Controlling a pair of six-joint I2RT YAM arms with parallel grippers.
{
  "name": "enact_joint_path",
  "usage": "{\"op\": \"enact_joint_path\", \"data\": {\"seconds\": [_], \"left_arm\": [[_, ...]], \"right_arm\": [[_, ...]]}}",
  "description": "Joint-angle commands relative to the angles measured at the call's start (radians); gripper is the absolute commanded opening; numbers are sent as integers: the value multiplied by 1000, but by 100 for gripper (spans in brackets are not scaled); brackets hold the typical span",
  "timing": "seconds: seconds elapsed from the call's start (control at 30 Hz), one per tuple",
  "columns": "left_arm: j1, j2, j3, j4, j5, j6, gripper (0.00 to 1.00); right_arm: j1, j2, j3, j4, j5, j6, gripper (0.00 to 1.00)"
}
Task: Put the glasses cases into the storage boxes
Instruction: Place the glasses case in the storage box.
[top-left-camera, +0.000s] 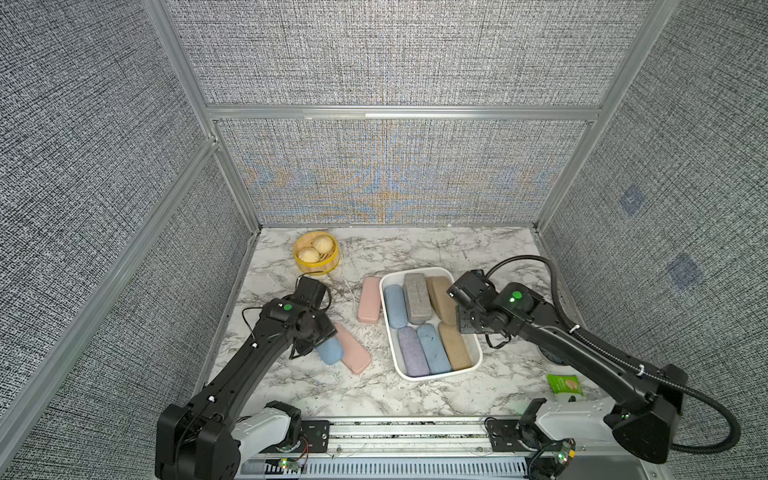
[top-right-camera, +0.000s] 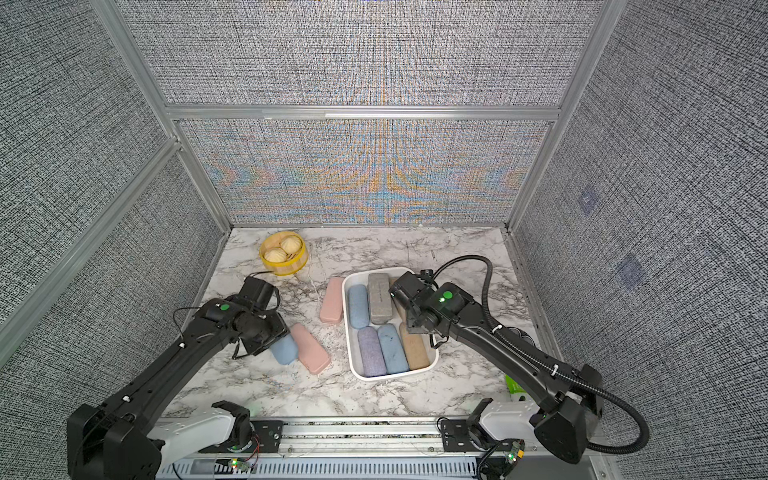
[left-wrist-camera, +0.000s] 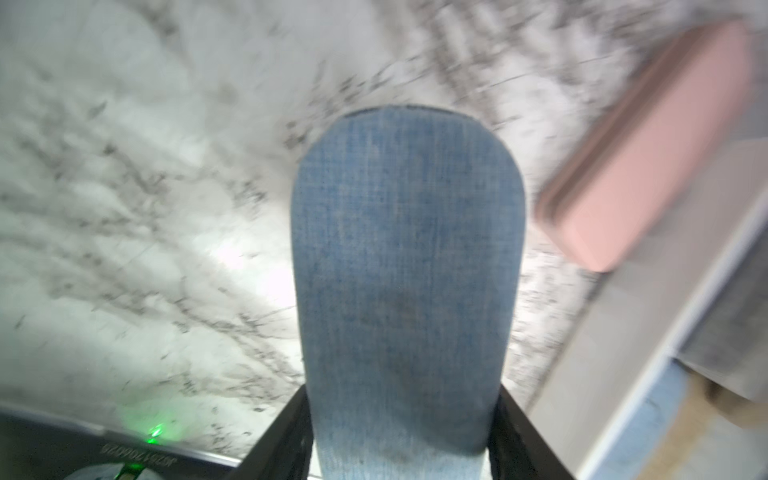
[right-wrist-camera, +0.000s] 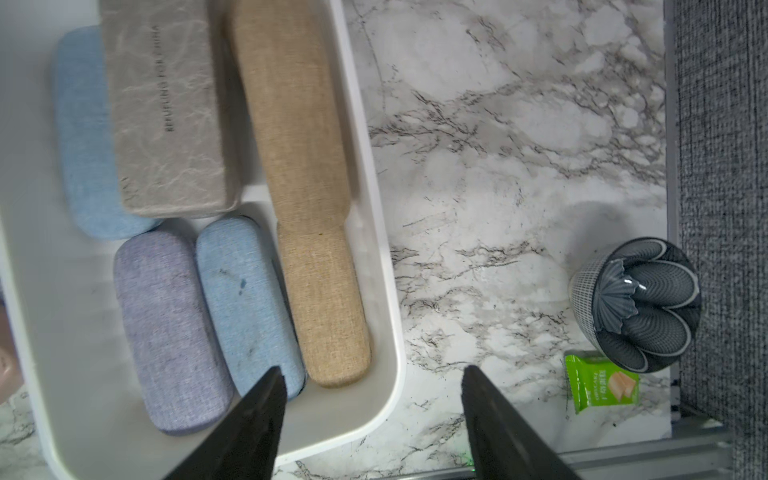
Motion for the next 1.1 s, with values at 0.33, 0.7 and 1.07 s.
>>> {"op": "enact_joint_path", "data": {"seconds": [0.33, 0.7, 1.07], "left_arm": [[-214, 498, 570, 42, 171, 136, 37], [-259, 795, 797, -44, 221, 185, 35], [-260, 890, 808, -31, 173, 170, 35]], "right_arm": [[-152, -38, -130, 63, -220, 24, 68], [-155, -100, -140, 16, -196, 35, 68], [-154, -118, -135, 19, -216, 36, 67]]}}
